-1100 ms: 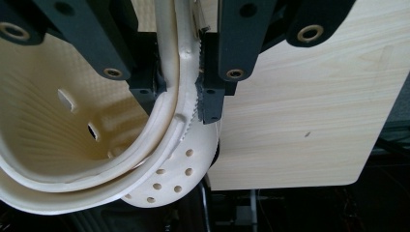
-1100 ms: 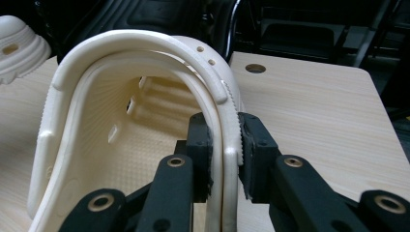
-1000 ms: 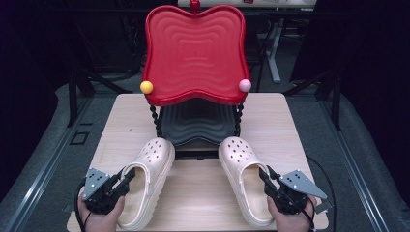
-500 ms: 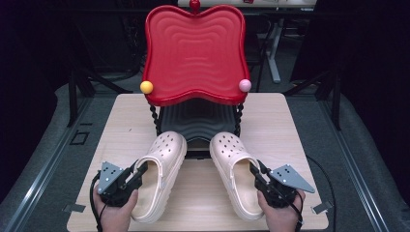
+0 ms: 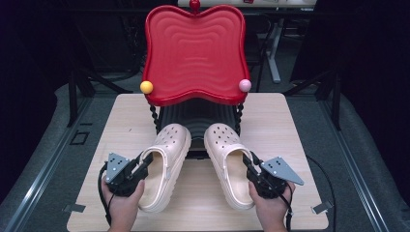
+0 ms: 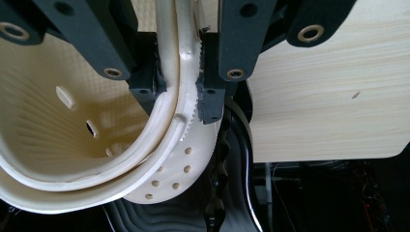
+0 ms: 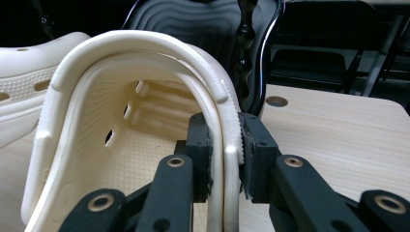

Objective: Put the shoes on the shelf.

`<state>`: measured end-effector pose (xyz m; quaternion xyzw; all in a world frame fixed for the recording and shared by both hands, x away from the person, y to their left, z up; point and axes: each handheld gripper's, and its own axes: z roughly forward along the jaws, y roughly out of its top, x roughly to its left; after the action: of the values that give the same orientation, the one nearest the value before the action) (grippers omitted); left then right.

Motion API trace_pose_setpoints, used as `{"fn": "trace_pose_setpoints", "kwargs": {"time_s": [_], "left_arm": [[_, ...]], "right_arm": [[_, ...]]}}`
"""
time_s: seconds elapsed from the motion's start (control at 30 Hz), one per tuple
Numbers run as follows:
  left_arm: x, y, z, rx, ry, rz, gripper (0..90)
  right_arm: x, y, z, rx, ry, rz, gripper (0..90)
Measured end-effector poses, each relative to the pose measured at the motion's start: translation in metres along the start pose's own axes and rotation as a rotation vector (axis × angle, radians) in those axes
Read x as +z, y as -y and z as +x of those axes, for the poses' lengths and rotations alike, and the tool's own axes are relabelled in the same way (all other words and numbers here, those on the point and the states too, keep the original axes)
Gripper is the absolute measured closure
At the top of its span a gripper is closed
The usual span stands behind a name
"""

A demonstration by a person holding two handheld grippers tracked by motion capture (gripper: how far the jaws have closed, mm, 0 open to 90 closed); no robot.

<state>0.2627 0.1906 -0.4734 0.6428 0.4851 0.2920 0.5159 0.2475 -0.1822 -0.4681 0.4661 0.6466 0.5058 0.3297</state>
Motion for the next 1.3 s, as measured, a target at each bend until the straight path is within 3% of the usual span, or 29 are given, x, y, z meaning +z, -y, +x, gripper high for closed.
{"fn": "trace_pose_setpoints", "kwargs": {"time_s": [0.23,0.47,0.67,0.9,1.3], "left_arm": [[0.011,-0.002,-0.005,0.001,0.003,-0.008,75.3],[0.026,-0.002,-0.007,-0.009,0.000,-0.012,75.3],[0.035,-0.003,-0.009,-0.018,-0.009,-0.009,75.3],[0.042,-0.006,-0.013,0.006,-0.024,-0.016,75.3],[0.062,-0.013,-0.019,0.029,-0.023,-0.037,74.3]], "right_arm": [[0.011,-0.001,0.005,-0.009,0.009,-0.015,75.8],[0.021,-0.002,0.004,0.020,0.010,-0.020,75.8],[0.029,-0.002,0.009,0.008,0.023,-0.026,75.8],[0.039,-0.003,0.012,0.021,0.034,-0.037,75.8],[0.062,-0.006,0.018,0.021,-0.002,-0.054,75.3]]}}
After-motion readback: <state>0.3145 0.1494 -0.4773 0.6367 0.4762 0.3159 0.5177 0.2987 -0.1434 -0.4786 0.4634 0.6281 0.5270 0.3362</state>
